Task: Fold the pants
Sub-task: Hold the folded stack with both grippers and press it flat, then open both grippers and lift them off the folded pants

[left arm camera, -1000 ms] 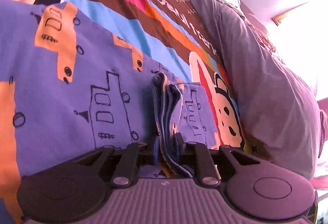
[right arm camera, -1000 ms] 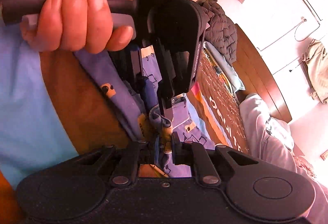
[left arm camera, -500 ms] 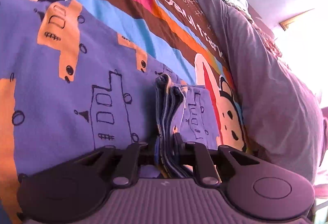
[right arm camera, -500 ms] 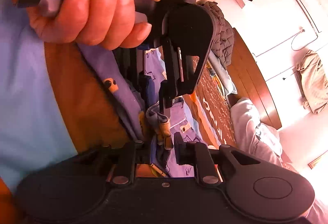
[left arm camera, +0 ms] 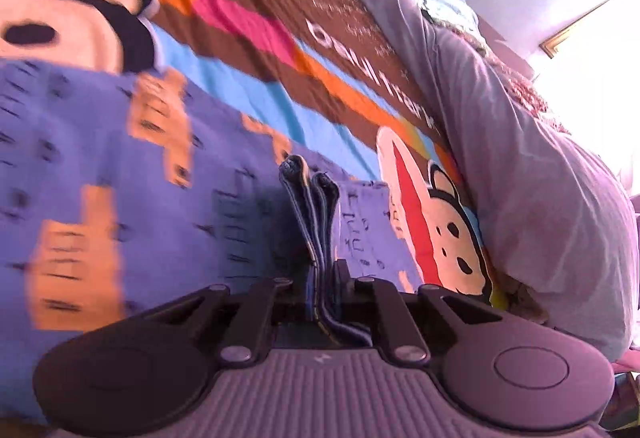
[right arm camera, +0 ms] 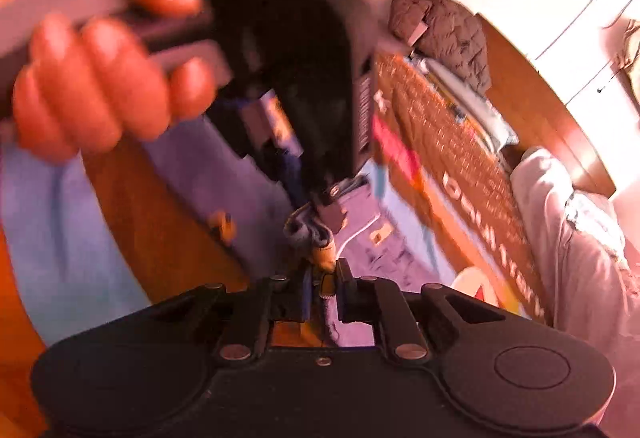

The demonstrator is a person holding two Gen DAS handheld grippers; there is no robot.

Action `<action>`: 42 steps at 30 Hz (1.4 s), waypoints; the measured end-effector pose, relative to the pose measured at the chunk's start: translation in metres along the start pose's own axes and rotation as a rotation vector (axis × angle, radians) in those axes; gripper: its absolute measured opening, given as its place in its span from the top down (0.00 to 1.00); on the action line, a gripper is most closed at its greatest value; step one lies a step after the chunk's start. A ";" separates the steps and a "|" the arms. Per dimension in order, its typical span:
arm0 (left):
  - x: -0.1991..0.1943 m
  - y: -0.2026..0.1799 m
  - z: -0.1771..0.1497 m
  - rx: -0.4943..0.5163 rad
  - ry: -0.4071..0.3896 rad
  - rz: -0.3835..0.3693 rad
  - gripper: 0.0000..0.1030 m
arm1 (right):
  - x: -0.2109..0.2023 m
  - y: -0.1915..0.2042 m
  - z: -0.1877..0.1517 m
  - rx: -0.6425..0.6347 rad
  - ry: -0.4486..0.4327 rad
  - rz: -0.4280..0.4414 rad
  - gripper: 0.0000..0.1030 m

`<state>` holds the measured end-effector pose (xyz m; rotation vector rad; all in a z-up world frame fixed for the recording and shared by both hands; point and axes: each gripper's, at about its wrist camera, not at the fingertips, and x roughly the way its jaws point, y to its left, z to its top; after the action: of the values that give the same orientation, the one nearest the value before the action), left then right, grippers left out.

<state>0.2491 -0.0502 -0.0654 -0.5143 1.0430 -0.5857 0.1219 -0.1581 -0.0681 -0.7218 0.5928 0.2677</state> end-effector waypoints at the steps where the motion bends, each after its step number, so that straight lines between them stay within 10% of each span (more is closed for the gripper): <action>1: -0.009 0.004 0.003 -0.001 -0.006 0.009 0.91 | -0.003 0.002 0.008 0.003 -0.013 -0.003 0.88; 8: -0.073 0.067 0.002 -0.110 -0.050 0.033 0.87 | 0.001 0.042 0.057 0.009 -0.053 0.088 0.84; 12: -0.094 0.081 -0.002 -0.105 -0.111 0.174 0.72 | 0.006 0.070 0.070 -0.018 -0.032 0.145 0.56; 15: -0.107 0.079 -0.001 -0.098 -0.169 0.152 0.52 | -0.007 0.065 0.061 -0.003 -0.057 0.100 0.24; 19: -0.104 0.053 0.004 -0.005 -0.198 0.141 0.51 | -0.033 0.015 0.029 0.150 -0.076 0.054 0.02; 23: -0.081 0.021 -0.003 0.105 -0.186 0.116 0.29 | -0.030 -0.044 -0.017 0.329 0.029 0.020 0.01; 30: -0.036 0.009 -0.012 0.222 -0.082 0.305 0.41 | 0.022 -0.131 -0.054 0.697 0.100 -0.025 0.01; 36: -0.050 0.042 0.003 0.068 -0.067 0.255 0.45 | 0.117 -0.154 -0.012 0.693 0.139 0.114 0.02; 39: -0.052 0.055 0.011 0.018 -0.064 0.224 0.53 | 0.158 -0.150 -0.010 0.555 0.283 -0.009 0.03; 42: -0.055 0.069 0.016 -0.080 -0.076 0.170 0.53 | 0.139 -0.173 -0.029 0.697 0.293 -0.122 0.12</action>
<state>0.2570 0.0390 -0.0681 -0.5083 1.0293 -0.3722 0.2951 -0.2998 -0.0747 -0.1163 0.8548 -0.1645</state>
